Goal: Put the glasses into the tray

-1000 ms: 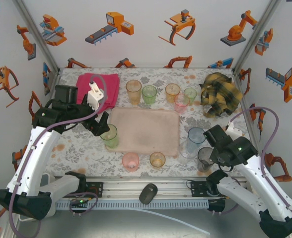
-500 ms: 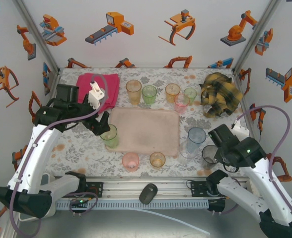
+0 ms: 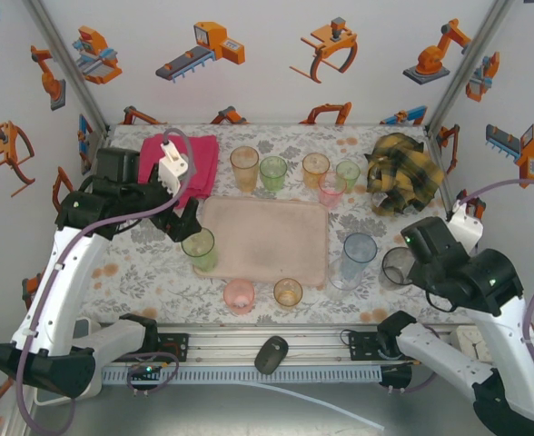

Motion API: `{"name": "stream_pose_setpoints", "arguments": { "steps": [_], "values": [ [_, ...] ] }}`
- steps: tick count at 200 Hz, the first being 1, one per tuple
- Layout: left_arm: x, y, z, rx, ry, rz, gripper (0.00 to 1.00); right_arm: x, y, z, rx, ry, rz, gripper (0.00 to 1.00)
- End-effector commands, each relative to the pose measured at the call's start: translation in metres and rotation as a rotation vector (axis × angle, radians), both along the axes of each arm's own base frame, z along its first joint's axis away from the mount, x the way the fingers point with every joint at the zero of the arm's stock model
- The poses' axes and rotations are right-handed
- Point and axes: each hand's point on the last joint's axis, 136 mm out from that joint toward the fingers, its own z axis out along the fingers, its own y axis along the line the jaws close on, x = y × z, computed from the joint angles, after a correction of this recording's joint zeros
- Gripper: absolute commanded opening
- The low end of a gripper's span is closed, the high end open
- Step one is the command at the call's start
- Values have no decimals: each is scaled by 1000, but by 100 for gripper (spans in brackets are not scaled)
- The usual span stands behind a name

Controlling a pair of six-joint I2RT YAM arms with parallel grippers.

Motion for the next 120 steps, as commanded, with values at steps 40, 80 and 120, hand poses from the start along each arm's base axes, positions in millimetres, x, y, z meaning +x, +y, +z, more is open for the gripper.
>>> {"name": "stream_pose_setpoints", "arguments": {
  "steps": [40,80,120],
  "values": [
    [8,-1,29,-40,-74,18,86,1,-16,41,-138,-16,36,0],
    [21,11,39,-22,-98,123,86,26,-1,71,-226,7,159,0],
    [20,14,41,-36,-79,143,87,69,25,95,-292,15,255,0]
  ]
}}
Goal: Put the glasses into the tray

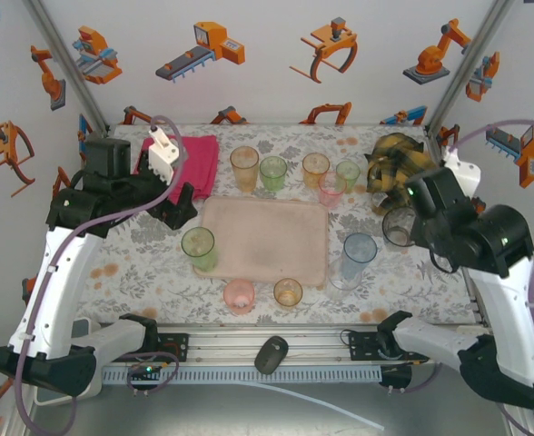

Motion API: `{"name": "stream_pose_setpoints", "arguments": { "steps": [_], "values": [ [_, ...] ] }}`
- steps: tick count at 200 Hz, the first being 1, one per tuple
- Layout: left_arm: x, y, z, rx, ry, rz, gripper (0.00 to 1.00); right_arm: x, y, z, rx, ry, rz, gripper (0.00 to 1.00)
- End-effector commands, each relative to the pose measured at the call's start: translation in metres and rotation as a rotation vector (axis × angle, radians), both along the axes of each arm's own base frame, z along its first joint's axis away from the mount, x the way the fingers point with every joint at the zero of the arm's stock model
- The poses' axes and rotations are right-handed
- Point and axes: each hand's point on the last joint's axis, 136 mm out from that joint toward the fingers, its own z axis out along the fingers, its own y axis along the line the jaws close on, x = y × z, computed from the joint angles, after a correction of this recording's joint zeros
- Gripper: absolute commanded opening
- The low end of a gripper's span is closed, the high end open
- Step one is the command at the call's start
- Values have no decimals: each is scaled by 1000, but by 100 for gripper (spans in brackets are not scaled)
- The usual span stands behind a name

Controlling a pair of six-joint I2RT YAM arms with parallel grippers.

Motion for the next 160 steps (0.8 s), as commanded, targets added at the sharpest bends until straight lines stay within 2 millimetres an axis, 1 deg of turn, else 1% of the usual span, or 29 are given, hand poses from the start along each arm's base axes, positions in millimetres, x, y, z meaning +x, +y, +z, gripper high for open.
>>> {"name": "stream_pose_setpoints", "arguments": {
  "steps": [1,14,29,56,81,94,119,138,160],
  "values": [
    [1,2,9,-31,7,29,87,9,0,5,-141,80,70,0],
    [-8,-3,12,-56,26,-3,86,25,11,11,-149,74,104,0],
    [-17,-4,16,-73,27,-18,86,44,27,14,-147,74,153,0],
    [-22,4,19,-57,-3,11,86,77,60,12,-114,76,226,0],
    [-31,9,13,-37,1,13,86,102,91,8,-40,56,293,0],
    [-33,14,6,-11,9,27,86,113,109,5,4,47,344,0],
    [-39,22,-7,13,33,49,86,127,151,-3,91,53,483,0],
    [-42,25,-11,17,43,61,86,136,178,-12,80,77,554,0],
    [-44,29,-10,14,43,79,86,146,211,-24,70,100,630,0]
  ]
}}
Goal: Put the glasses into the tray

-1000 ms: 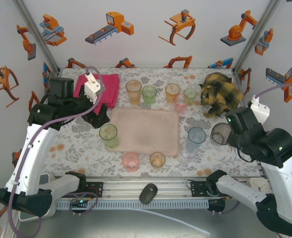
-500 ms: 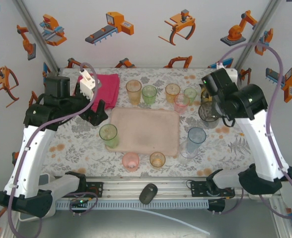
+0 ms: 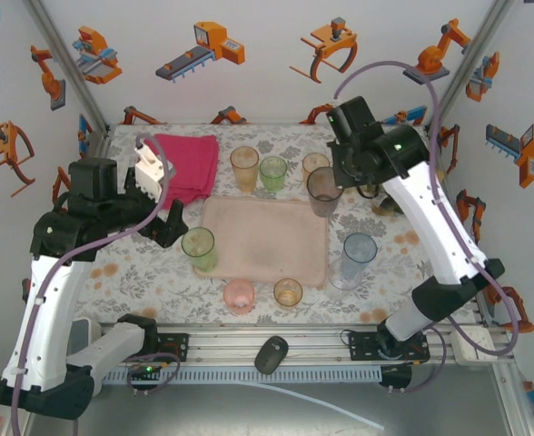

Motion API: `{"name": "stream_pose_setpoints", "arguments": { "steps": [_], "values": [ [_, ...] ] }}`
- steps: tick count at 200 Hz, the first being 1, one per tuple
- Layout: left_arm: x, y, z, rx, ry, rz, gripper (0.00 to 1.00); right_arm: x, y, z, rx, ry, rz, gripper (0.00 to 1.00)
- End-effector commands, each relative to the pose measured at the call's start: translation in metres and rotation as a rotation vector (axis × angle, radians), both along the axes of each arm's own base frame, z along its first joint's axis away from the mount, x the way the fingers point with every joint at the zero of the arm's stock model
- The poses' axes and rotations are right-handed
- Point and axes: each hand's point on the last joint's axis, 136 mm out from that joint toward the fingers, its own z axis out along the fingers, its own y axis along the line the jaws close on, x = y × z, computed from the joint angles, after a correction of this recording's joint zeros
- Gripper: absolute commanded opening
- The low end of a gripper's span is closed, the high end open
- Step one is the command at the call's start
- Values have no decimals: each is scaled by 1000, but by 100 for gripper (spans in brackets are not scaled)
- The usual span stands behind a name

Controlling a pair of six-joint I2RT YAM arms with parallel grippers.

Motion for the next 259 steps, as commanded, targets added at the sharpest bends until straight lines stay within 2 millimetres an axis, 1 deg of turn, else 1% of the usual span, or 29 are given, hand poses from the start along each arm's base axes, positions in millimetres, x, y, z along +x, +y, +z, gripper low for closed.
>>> {"name": "stream_pose_setpoints", "arguments": {
  "steps": [1,32,62,83,108,119,133,143,161,221,259],
  "values": [
    [-6,7,-4,10,16,21,86,13,47,2,47,-28,132,0],
    [-7,11,-8,10,17,41,86,26,98,-15,96,-14,224,0],
    [-10,10,-8,-26,36,38,86,35,145,-31,145,0,292,0],
    [-9,11,-7,-29,36,46,86,35,182,-45,182,25,351,0],
    [-11,11,-6,-39,34,43,87,35,216,-62,193,48,393,0],
    [-10,10,-6,-42,36,39,87,35,229,-69,195,58,408,0],
    [-9,10,-6,-41,38,40,87,35,241,-74,209,64,420,0],
    [-9,9,-6,-45,40,36,87,36,250,-81,221,77,426,0],
    [-9,7,-5,-59,43,28,87,35,261,-89,237,93,435,0],
    [-9,5,-5,-64,44,23,87,28,281,-112,247,127,455,0],
    [-10,5,-4,-70,42,21,87,28,288,-125,237,145,456,1]
  ]
}}
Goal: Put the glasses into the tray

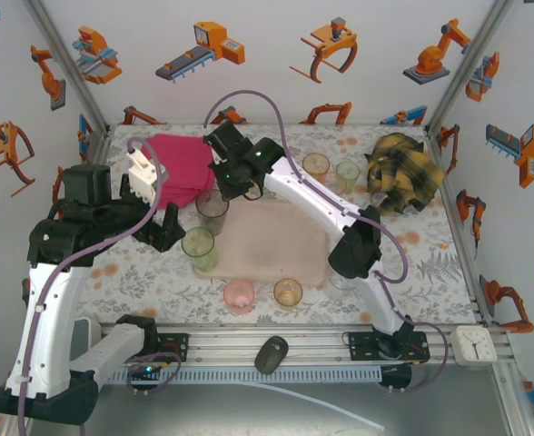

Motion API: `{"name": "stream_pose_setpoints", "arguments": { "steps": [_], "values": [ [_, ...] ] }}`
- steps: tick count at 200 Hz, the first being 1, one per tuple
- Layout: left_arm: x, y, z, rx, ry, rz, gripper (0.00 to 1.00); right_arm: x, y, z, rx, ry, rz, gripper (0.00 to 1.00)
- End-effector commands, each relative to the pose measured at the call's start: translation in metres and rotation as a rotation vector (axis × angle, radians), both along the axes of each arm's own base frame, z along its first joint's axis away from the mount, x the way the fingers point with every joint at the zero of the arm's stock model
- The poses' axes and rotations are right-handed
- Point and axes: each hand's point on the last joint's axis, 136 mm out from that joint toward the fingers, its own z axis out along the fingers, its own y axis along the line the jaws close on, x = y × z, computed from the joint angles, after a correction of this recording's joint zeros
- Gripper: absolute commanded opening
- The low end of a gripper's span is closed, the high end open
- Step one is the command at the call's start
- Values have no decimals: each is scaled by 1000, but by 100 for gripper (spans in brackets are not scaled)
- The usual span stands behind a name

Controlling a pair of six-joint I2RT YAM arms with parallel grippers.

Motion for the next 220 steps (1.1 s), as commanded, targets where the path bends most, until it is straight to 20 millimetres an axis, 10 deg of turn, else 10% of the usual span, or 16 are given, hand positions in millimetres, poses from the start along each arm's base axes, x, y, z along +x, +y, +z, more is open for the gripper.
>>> {"name": "stream_pose_setpoints", "arguments": {
  "steps": [1,220],
  "values": [
    [-3,-2,0,-26,15,-7,87,0,16,-4,30,7,9,1],
    [0,-6,2,-39,21,-18,87,-7,20,-38,-65,28,22,17]
  ]
}}
